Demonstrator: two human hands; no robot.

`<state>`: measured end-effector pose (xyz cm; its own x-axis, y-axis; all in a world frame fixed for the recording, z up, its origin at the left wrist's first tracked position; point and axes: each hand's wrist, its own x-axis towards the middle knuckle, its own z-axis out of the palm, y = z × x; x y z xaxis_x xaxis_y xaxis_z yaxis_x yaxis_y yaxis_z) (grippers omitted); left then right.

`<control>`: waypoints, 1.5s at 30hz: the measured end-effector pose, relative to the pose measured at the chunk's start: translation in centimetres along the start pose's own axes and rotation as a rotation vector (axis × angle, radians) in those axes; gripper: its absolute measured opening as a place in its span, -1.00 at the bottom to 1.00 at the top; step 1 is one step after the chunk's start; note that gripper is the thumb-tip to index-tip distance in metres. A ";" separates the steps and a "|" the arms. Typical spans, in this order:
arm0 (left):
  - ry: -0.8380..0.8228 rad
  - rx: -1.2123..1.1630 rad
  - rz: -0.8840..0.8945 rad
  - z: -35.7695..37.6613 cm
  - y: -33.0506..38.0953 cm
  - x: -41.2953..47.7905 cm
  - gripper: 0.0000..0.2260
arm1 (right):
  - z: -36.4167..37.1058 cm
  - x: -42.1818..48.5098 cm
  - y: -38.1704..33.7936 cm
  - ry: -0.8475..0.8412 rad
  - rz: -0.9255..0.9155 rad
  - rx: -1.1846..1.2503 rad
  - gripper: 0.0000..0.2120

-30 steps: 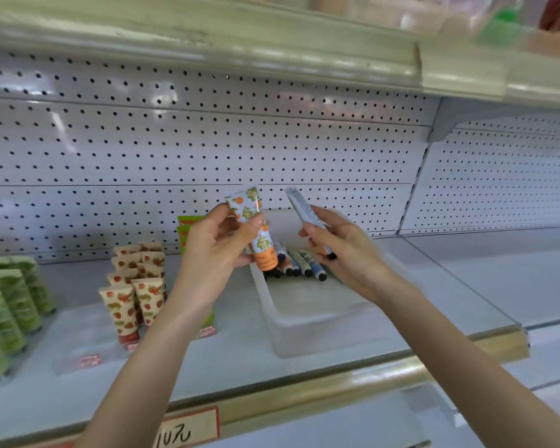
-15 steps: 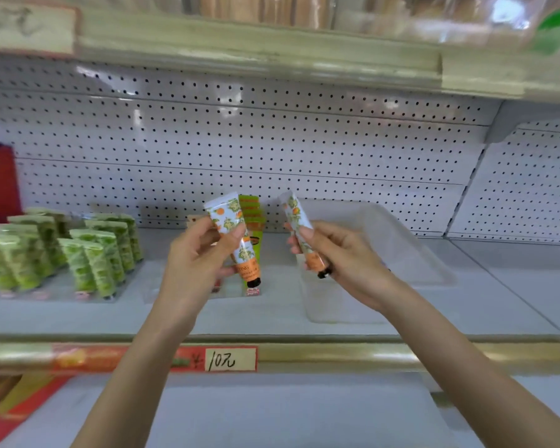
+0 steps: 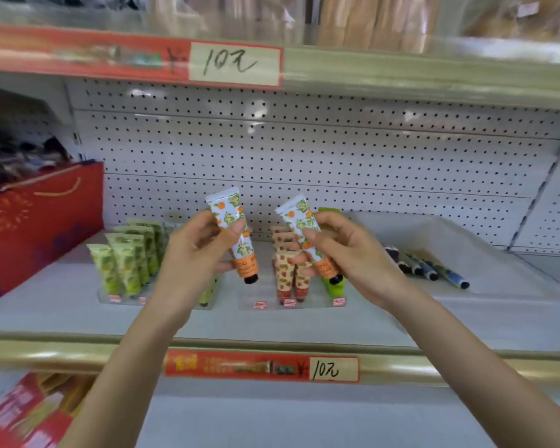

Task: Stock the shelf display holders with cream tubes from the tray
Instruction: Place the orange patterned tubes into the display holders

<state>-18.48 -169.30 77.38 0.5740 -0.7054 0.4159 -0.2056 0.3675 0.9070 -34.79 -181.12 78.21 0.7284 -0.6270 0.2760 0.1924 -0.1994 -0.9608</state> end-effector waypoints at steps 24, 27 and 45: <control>-0.011 0.136 -0.013 -18.1 -0.2 7.3 -0.91 | 13.6 11.7 -1.1 -0.007 -0.125 -0.265 -0.81; 0.007 0.129 0.003 -18.4 -0.6 8.0 -0.91 | 13.6 13.7 -0.7 -0.018 -0.119 -0.295 -0.86; -0.107 0.053 -0.002 -23.9 -2.3 14.4 -0.90 | 17.6 23.0 4.9 0.080 -0.072 -0.841 -0.81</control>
<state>9.20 -165.82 79.66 0.4868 -0.7680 0.4162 -0.2481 0.3353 0.9089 -5.48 -183.28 79.43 0.6785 -0.6363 0.3672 -0.3397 -0.7149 -0.6111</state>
